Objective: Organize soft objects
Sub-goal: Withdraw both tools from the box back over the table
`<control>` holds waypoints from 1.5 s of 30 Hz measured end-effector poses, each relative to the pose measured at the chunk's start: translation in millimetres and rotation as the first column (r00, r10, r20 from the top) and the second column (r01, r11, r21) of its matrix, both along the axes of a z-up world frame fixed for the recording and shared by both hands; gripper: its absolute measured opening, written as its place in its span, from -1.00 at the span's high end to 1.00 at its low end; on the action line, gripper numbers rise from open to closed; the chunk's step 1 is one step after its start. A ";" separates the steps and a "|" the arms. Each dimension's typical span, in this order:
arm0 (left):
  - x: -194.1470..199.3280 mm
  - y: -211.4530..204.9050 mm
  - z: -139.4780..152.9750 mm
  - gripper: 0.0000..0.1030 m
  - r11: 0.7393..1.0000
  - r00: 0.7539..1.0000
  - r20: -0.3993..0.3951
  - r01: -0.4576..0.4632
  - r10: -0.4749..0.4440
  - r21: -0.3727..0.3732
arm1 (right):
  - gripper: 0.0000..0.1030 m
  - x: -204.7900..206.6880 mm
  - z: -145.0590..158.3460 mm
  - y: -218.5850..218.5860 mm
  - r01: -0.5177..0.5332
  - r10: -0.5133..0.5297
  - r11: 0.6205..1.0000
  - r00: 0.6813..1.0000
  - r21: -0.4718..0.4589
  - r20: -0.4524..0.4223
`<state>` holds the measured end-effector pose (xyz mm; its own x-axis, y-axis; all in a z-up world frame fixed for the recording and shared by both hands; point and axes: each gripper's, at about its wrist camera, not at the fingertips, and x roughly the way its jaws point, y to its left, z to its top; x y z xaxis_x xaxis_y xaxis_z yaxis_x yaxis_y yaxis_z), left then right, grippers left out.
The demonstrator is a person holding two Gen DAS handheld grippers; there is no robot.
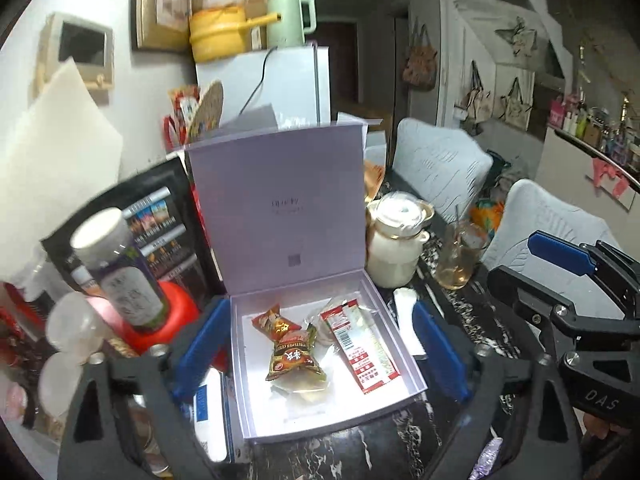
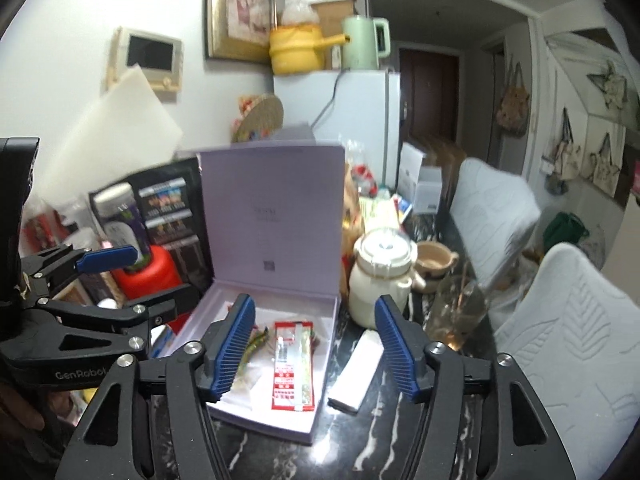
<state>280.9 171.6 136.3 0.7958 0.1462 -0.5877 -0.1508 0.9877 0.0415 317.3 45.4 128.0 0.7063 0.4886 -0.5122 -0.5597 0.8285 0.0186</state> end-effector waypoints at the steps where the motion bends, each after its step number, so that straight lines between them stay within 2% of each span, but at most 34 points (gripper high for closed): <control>1: -8.3 -2.4 4.8 -0.91 1.000 1.000 0.020 0.001 -0.001 0.005 | -0.26 -7.4 5.4 -3.2 0.000 0.000 1.000 1.000 0.006 0.014; 5: -35.8 -8.8 19.0 -0.92 1.000 0.998 0.062 0.019 -0.019 0.000 | -0.36 -34.2 19.5 -15.8 0.015 -0.017 1.000 0.998 0.021 0.067; 12: -82.5 -26.8 34.3 -0.96 0.998 0.990 0.124 0.060 -0.063 0.035 | -0.47 -79.3 31.8 -39.0 0.037 -0.040 0.999 0.992 0.033 0.119; 20: -122.7 -40.8 31.3 -0.97 0.995 0.986 0.135 0.096 -0.099 0.028 | -0.55 -136.1 38.1 -55.1 0.047 -0.051 0.999 0.982 0.027 0.181; 31: -163.5 -61.5 10.0 -0.97 0.989 0.984 0.097 0.147 -0.149 0.018 | -0.56 -185.7 14.8 -74.6 0.078 -0.079 0.997 0.986 0.010 0.150; 45: -178.5 -89.2 -35.1 -0.97 0.975 0.975 0.002 0.220 -0.220 -0.025 | -0.56 -224.6 -35.0 -109.4 0.207 -0.207 0.978 0.974 0.006 0.092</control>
